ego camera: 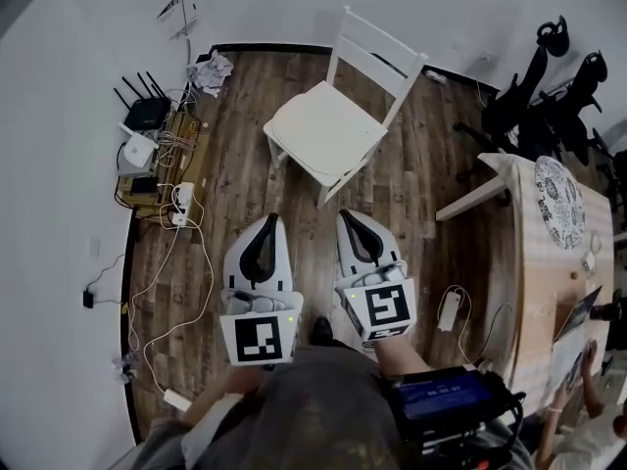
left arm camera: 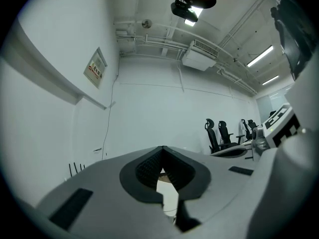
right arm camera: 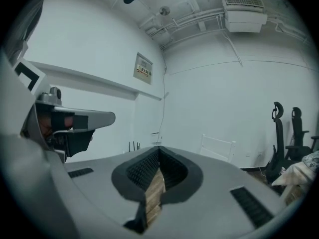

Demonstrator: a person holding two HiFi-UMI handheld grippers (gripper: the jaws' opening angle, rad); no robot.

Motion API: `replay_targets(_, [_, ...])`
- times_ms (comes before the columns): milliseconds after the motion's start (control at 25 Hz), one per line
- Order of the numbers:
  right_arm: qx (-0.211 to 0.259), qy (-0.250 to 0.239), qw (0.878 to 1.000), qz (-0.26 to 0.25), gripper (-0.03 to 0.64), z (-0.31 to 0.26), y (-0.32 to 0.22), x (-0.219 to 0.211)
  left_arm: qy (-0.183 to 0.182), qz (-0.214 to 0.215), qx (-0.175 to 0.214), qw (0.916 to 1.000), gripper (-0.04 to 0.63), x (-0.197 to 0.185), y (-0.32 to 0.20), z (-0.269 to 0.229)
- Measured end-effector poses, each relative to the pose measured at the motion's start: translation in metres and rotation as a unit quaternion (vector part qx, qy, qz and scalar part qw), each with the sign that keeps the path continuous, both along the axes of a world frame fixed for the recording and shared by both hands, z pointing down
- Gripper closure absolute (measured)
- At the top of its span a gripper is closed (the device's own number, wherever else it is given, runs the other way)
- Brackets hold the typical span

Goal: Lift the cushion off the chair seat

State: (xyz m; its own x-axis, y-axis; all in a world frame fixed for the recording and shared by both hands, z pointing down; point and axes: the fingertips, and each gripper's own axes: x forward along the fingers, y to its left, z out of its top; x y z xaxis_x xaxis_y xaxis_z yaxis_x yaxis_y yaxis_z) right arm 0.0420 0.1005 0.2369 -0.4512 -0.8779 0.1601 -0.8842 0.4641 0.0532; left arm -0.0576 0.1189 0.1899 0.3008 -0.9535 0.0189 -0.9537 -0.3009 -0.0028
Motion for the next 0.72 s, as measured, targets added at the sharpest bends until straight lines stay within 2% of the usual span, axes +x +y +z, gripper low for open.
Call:
replay_targets(200, [-0.004,0.024,0.998,0.054,0.609,0.006,-0.066,-0.014,0.013,0.03,-0.002,0.9994,0.589,-0.036,-0.068,0.003])
replay_targets(400, [-0.018,0.015,0.994,0.108,0.609,0.005,-0.122,-0.045,0.017,0.093,0.004,0.9955,0.589,-0.071,-0.128,0.0])
replay_targets(560, [-0.014,0.013,0.99,0.141,0.609,-0.004,-0.158,-0.068,0.016,0.131,0.01,0.9913,0.589,-0.093,-0.169,-0.009])
replay_targets(720, [-0.006,0.015,0.986,0.168,0.609,-0.013,-0.178,-0.078,0.021,0.147,0.006,0.9889,0.589,-0.106,-0.2,-0.011])
